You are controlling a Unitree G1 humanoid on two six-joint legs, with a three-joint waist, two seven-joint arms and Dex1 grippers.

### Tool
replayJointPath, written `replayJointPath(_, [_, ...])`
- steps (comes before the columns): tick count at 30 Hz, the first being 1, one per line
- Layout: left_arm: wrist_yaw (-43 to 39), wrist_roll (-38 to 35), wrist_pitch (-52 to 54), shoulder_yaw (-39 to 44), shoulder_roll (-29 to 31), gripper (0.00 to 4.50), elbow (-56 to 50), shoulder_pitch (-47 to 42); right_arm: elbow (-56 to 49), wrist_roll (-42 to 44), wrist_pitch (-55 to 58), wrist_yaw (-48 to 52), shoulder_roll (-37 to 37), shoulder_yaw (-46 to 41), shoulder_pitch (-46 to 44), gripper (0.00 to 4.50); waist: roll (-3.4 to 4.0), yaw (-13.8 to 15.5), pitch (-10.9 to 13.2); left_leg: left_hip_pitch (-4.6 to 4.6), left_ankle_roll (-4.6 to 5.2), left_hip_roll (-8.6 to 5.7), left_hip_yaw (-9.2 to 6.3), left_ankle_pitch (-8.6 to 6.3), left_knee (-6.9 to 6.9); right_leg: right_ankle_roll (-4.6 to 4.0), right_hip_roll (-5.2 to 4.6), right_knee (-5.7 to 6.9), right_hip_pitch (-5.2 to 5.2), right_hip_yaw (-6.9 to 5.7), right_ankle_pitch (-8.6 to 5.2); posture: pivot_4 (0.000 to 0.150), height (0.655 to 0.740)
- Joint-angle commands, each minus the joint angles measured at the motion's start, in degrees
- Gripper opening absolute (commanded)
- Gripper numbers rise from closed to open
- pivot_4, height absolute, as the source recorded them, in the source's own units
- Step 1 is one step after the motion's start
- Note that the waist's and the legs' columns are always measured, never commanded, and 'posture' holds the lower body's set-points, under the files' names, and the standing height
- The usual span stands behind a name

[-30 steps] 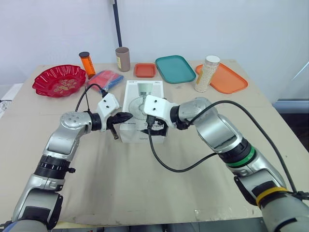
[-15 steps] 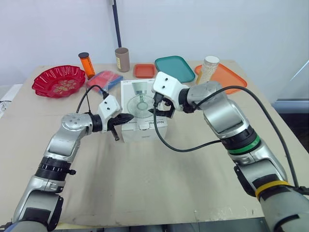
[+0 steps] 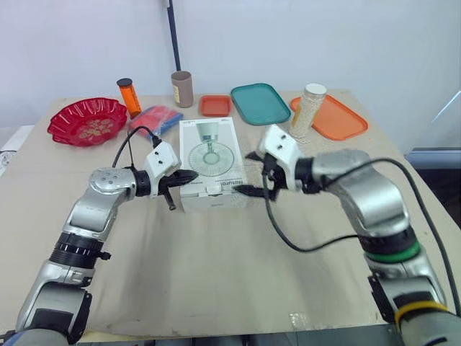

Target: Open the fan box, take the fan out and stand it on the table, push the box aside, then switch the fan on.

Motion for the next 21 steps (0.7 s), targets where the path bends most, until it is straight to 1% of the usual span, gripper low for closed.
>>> replayJointPath(1, [-1.5, 1.6, 0.4, -1.7, 1.1, 0.04, 2.3, 0.9, -5.5, 1.8, 0.1, -0.3, -3.0, -1.2, 4.8, 4.50, -0.01, 0.0, 0.0, 0.06, 0.01, 0.00, 0.00, 0.00, 0.00, 0.00, 0.01, 0.00, 0.06, 0.00, 0.00, 0.150, 0.7400])
replayJointPath(5, [-1.7, 1.8, 0.1, -1.9, 1.0, 0.04, 2.5, 1.0, -6.2, 3.1, 0.0, -1.7, -3.4, -0.4, 8.2, 4.50, -0.01, 0.0, 0.0, 0.16, 0.05, 0.00, 0.04, -0.03, 0.01, 0.01, 0.02, -0.04, 0.19, 0.03, -0.01, 0.150, 0.7400])
replayJointPath(14, [-2.5, 1.1, 0.8, -1.6, 1.7, 0.04, 0.5, 2.5, -1.3, 1.5, -2.7, -5.3, -1.5, 3.1, 6.9, 4.50, -0.02, 0.0, 0.0, 0.19, 0.15, 0.02, 0.04, -0.09, 0.00, 0.00, 0.04, -0.06, 0.20, 0.04, -0.04, 0.150, 0.7400])
replayJointPath(19, [-2.2, 1.3, 0.9, -1.7, 1.7, 0.04, 0.5, 2.5, -2.5, 2.6, -4.9, -4.0, -2.0, 3.7, 7.6, 4.50, -0.02, 0.1, 0.0, 0.19, 0.16, 0.01, 0.02, -0.09, 0.01, 0.00, 0.04, -0.06, 0.21, 0.03, -0.04, 0.150, 0.7400])
replayJointPath(21, [-2.1, 1.5, 0.7, -1.8, 1.7, 0.04, 0.5, 2.5, -4.6, 4.0, -5.1, -2.3, -3.2, 3.5, 9.1, 4.50, -0.02, 0.1, 0.0, 0.19, 0.16, 0.02, 0.01, -0.09, 0.01, 0.00, 0.05, -0.06, 0.21, 0.03, -0.04, 0.150, 0.7400])
